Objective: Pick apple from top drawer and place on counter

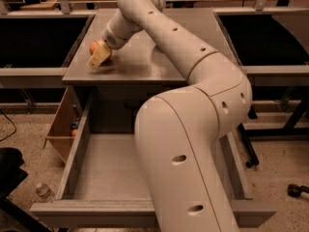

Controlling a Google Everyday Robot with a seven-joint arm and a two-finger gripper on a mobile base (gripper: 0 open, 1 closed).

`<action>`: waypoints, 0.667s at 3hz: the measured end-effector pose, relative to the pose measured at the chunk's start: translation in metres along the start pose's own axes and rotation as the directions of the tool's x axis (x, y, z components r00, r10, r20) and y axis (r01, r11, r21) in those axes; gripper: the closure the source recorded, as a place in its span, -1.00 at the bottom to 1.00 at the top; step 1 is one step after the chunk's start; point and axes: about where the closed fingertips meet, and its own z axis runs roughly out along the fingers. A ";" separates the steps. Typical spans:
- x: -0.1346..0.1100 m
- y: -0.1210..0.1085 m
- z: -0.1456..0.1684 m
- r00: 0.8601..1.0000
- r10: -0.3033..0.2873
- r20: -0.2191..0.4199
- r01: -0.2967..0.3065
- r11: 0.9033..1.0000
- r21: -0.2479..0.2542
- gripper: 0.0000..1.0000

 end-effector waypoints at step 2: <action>-0.016 0.004 -0.020 0.994 -0.041 0.097 0.040 0.999 0.020 -1.00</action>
Offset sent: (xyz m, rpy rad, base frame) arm -0.0189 -0.0058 0.0473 0.1331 -0.1348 0.0406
